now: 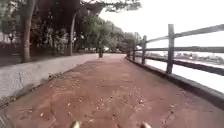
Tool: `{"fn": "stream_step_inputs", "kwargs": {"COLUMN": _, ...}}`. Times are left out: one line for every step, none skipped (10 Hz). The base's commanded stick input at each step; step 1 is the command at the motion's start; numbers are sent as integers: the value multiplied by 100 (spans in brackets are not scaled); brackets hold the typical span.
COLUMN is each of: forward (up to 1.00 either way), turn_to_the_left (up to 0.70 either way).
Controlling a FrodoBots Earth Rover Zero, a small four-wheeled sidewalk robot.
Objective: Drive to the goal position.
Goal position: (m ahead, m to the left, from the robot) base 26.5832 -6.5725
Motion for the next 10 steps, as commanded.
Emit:
{"fn": "stream_step_inputs", "kwargs": {"forward": 50, "turn_to_the_left": 0}}
{"fn": "stream_step_inputs", "kwargs": {"forward": 50, "turn_to_the_left": 0}}
{"fn": "stream_step_inputs", "kwargs": {"forward": 50, "turn_to_the_left": 0}}
{"fn": "stream_step_inputs", "kwargs": {"forward": 50, "turn_to_the_left": 0}}
{"fn": "stream_step_inputs", "kwargs": {"forward": 50, "turn_to_the_left": 0}}
{"fn": "stream_step_inputs", "kwargs": {"forward": 50, "turn_to_the_left": 0}}
{"fn": "stream_step_inputs", "kwargs": {"forward": 50, "turn_to_the_left": 0}}
{"fn": "stream_step_inputs", "kwargs": {"forward": 50, "turn_to_the_left": 0}}
{"fn": "stream_step_inputs", "kwargs": {"forward": 50, "turn_to_the_left": 0}}
{"fn": "stream_step_inputs", "kwargs": {"forward": 50, "turn_to_the_left": 0}}
